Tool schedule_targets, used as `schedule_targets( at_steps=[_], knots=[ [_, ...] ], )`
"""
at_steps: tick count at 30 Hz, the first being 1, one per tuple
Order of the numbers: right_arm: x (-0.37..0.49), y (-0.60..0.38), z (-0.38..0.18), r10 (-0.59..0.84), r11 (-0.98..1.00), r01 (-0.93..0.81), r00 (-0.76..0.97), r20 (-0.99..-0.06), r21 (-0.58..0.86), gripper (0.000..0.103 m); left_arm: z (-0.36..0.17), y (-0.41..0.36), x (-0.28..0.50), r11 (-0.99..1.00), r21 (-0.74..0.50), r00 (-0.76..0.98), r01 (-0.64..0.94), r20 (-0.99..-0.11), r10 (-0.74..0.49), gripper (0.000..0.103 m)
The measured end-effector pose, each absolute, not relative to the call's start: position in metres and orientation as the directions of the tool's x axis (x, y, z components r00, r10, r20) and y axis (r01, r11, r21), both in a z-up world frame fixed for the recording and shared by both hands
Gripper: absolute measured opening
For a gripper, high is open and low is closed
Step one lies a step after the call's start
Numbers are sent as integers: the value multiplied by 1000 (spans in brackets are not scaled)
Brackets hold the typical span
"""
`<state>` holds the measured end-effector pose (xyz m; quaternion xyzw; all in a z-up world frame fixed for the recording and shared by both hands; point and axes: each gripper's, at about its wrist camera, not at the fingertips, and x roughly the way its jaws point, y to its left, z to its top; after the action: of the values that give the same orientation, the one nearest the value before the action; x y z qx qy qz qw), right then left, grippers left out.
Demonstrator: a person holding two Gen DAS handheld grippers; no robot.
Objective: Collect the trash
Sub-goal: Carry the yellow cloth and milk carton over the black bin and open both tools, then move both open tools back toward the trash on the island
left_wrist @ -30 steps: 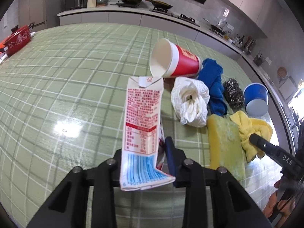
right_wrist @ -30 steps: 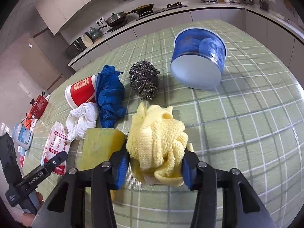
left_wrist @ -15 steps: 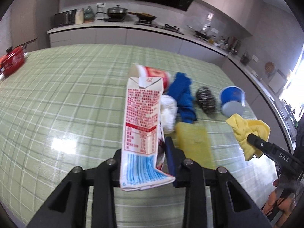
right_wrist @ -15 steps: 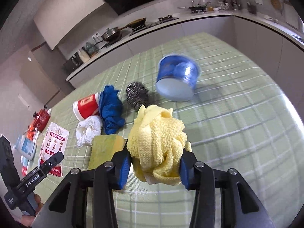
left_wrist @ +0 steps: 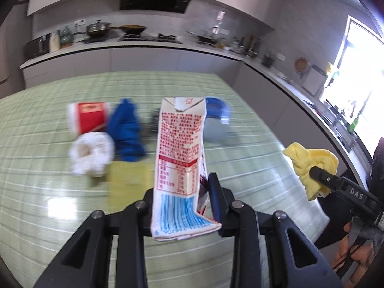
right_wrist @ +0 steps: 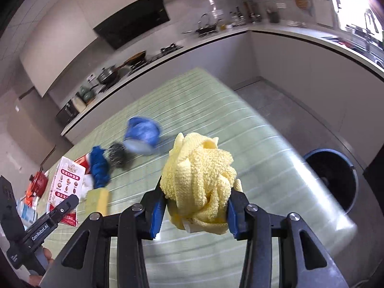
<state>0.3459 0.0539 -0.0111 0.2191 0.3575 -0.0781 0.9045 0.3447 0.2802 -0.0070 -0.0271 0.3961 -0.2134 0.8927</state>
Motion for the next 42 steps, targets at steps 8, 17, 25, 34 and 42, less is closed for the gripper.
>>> schedule_targets(
  at_steps=[8, 17, 25, 34, 42],
  knots=[
    [301, -88, -28, -3, 869, 335, 739, -673, 365, 46, -19, 148, 325, 888, -232, 569, 397, -698, -436, 34],
    [281, -243, -74, -23, 887, 367, 643, -766, 281, 46, -43, -1, 314, 860, -300, 486, 413, -726, -487, 34],
    [290, -282, -134, 69, 891, 339, 556, -829, 301, 46, -75, -66, 302, 858, -253, 422, 448, -786, -452, 34],
    [296, -307, -161, 101, 882, 346, 526, -845, 320, 69, -106, -103, 300, 880, -205, 358, 430, -855, -374, 38],
    [286, -332, -134, 52, 864, 377, 591, -805, 333, 69, -109, -117, 300, 892, -207, 319, 402, -881, -349, 68]
  ],
)
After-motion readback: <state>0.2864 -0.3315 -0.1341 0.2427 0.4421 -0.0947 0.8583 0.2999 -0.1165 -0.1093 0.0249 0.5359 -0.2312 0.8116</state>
